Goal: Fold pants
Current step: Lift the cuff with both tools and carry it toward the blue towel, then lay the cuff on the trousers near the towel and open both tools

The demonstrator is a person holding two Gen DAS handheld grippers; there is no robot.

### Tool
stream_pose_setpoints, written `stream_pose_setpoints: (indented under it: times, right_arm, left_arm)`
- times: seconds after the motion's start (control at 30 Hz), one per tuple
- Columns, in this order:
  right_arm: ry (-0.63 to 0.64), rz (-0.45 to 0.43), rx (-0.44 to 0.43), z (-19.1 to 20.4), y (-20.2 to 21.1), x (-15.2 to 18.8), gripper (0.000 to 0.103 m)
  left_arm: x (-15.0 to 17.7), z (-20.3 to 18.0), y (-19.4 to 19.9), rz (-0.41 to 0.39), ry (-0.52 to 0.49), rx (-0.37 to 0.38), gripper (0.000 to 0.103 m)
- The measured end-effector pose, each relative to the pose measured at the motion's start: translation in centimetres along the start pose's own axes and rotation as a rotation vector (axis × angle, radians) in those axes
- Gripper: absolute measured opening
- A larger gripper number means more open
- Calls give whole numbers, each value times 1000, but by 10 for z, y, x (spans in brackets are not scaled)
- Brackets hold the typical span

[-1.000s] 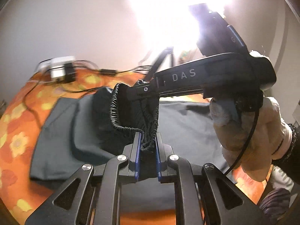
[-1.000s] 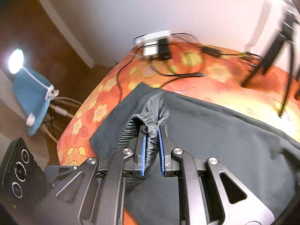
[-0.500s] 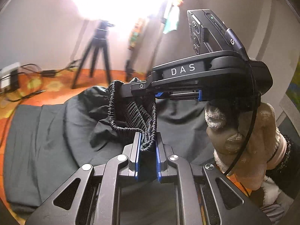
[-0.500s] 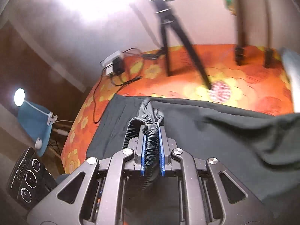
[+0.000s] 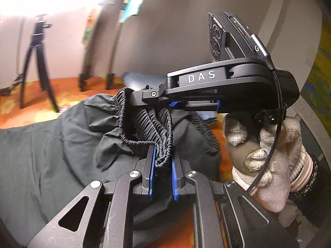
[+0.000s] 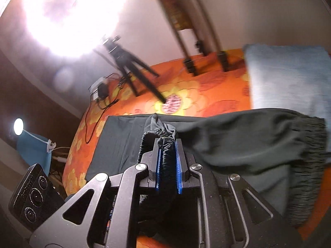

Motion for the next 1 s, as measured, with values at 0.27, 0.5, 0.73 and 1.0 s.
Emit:
stream_pose_setpoints:
  times: [0.27,0.5,0.73,1.0]
  right_arm:
    - [-57,-32,54,-55,41,6,12]
    - [-97,-47,67,-92,57,11,12]
    - [-92,-44,74,-111,54,12,12]
    - [-171,-53,27,-126,61,11,21]
  left_arm:
    - [-4,-48,-38,34,-41,36,11]
    - [2,-71,-56,54,-48,42,11]
    - [8,-83,-56,99,-68,76,19]
    - [28,-67,-8,122,-112,51,24]
Point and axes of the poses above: each gripper's, at about its wrist camera, not at the fingertips, and y roughly against the way its jaws point, z to its left, x to its underside, the point moved 3 cm from there along -y, roughly the way its jaws point, and after that the axes turned 11 degrees about -x, right-handed, at the moved point
